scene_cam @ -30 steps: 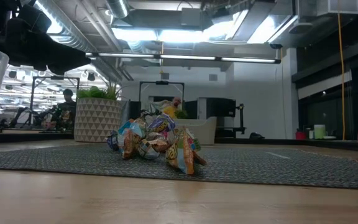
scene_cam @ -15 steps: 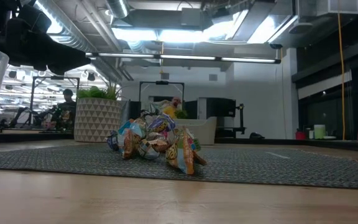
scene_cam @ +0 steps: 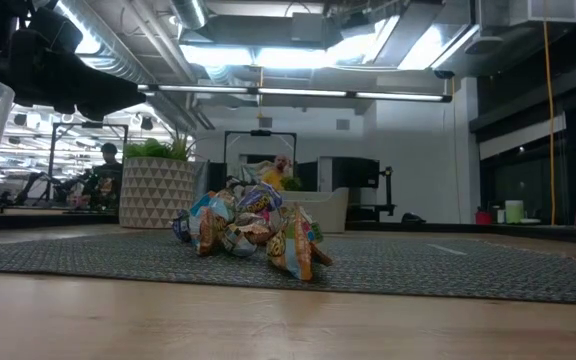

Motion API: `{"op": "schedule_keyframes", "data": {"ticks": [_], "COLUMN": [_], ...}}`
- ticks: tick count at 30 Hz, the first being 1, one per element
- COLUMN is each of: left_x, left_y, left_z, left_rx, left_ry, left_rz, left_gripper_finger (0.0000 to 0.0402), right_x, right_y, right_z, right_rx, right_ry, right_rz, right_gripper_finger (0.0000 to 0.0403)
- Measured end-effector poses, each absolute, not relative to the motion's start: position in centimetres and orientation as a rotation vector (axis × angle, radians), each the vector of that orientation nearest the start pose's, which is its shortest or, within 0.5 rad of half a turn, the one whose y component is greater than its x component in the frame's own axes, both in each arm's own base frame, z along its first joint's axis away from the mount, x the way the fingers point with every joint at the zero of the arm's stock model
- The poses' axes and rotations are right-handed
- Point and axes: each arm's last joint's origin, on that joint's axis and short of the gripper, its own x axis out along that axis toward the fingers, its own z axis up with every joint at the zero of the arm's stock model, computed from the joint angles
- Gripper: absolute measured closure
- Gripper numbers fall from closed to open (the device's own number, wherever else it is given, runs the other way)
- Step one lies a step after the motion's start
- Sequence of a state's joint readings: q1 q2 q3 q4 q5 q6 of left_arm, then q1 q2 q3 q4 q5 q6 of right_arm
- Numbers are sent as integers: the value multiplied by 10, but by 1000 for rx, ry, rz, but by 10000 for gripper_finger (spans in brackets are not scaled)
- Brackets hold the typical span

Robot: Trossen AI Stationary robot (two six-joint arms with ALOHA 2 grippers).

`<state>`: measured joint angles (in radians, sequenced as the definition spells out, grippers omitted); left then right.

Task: Pick and place Granola Bars by type
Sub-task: Put the blue granola bar into the white bin

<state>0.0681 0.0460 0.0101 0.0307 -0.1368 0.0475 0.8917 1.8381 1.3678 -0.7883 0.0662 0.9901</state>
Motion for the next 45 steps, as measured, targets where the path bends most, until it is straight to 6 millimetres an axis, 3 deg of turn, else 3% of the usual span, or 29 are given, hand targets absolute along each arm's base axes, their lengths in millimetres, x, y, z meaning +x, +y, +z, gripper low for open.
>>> {"op": "schedule_keyframes", "data": {"ticks": [13,17,21,25,33,40,45], "left_x": [99,99,99,99,99,99,99], "left_y": [11,11,11,11,11,11,11], "left_z": [166,166,166,166,166,166,166], "left_rx": [48,47,47,47,48,48,48], "left_ry": [10,10,9,9,10,10,10], "left_rz": [205,205,205,205,205,205,205], "left_gripper_finger": [212,212,210,212,211,211,211], "right_x": [237,251,277,310,364,388,396], "right_y": [274,262,246,219,141,81,48], "right_z": [214,228,252,277,318,339,344], "right_rx": [288,314,289,241,198,147,127], "right_ry": [1367,1335,1249,1101,899,785,745], "right_rz": [98,99,120,94,18,-6,-8], "right_gripper_finger": [277,277,276,276,276,270,222]}}
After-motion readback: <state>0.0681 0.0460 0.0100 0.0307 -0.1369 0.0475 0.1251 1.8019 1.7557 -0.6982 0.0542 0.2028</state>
